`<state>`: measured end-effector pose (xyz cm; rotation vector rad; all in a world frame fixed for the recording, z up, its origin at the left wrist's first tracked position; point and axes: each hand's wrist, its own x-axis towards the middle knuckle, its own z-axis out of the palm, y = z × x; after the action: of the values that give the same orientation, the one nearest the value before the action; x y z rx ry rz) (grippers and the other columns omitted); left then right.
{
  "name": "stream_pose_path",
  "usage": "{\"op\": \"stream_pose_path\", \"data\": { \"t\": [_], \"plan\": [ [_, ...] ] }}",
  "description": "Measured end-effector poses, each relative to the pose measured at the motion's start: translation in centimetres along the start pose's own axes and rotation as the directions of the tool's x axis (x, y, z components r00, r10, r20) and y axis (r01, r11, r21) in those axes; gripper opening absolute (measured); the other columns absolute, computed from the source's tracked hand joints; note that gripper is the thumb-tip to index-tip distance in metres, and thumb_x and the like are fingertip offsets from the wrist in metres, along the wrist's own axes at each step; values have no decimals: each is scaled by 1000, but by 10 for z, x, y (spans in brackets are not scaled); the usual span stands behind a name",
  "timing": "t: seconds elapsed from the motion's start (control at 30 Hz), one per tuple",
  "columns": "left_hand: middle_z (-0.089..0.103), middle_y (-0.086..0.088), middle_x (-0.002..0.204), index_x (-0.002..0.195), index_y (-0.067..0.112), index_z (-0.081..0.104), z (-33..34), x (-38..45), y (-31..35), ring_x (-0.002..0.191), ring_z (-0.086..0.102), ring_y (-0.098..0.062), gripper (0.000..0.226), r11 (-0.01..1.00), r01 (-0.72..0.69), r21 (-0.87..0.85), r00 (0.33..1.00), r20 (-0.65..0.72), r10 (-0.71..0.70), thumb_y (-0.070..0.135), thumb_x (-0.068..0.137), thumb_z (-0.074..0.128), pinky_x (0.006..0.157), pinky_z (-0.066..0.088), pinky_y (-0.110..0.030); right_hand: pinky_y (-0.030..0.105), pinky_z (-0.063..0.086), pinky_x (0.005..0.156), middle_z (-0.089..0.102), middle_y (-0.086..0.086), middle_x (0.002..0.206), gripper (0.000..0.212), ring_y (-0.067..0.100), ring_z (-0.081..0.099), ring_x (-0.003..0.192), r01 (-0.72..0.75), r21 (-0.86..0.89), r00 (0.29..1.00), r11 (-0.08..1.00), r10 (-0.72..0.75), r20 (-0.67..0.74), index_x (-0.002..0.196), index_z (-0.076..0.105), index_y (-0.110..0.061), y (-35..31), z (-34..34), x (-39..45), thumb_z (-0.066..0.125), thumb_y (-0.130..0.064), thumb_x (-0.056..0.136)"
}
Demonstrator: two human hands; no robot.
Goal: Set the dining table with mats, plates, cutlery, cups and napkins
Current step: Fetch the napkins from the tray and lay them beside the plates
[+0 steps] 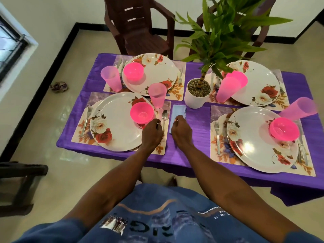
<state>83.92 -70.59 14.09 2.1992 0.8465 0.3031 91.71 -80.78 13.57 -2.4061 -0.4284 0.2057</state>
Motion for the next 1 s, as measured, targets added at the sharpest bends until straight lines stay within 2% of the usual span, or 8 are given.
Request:
{"op": "stream_pose_path", "data": {
  "t": [0.1,0.2,0.3,0.47,0.63,0.73,0.83,1.0],
  "plan": [
    [71,-6,103,114,12,63,-11,-15,-21,87,66,-22,21,999,-39,29,998,-40,40,19,97,52,76,52,-33,41,51,67,67,13,94,19,36,63,82,96,3,993,995,-96,63,107,55,-12,-13,22,-17,40,-21,99],
    [71,-7,105,115,12,62,-31,-28,-46,89,67,-25,22,997,-51,62,993,-107,58,20,98,50,75,53,-36,35,45,64,69,14,96,21,36,64,84,172,32,977,985,-174,124,110,56,-14,-34,42,-33,40,-22,99],
    [70,-11,110,118,8,62,-63,-33,-77,91,67,-28,27,994,48,95,975,-220,-26,21,99,47,75,55,-38,39,48,65,70,15,96,25,37,65,82,314,28,927,949,-313,208,117,57,-13,-66,69,-48,42,-20,99],
    [66,-15,119,122,8,60,-128,-41,-134,100,64,-35,30,972,222,82,919,-351,-180,22,102,43,80,51,-44,41,49,68,70,16,92,24,38,66,83,501,32,814,865,-484,322,111,57,-8,-136,124,-68,42,-21,98],
    [63,-14,120,123,10,58,-202,-52,-226,104,62,-37,34,918,392,65,825,-467,-319,26,100,39,80,50,-43,46,50,76,70,17,97,24,40,65,88,592,2,709,806,-522,475,112,57,-11,-218,200,-90,40,-24,100],
    [59,-13,121,121,9,57,-240,-63,-284,103,60,-36,31,886,462,28,783,-482,-393,23,98,44,79,49,-43,46,49,70,66,18,95,28,39,64,85,704,-11,573,710,-558,600,112,55,-8,-261,244,-108,36,-21,97],
    [54,-10,131,128,10,53,-273,-81,-333,108,58,-34,32,802,598,-6,722,-432,-541,19,98,48,82,49,-42,44,48,74,64,16,108,30,38,63,95,791,-22,448,612,-555,701,123,51,-5,-303,285,-131,40,-13,97],
    [54,-10,125,128,10,53,-311,-123,-394,106,58,-33,32,699,713,-47,626,-406,-666,16,97,47,81,49,-40,42,47,78,55,14,125,37,40,62,101,876,7,246,482,-460,853,132,43,-8,-362,348,-169,43,-15,95]
  ]
}}
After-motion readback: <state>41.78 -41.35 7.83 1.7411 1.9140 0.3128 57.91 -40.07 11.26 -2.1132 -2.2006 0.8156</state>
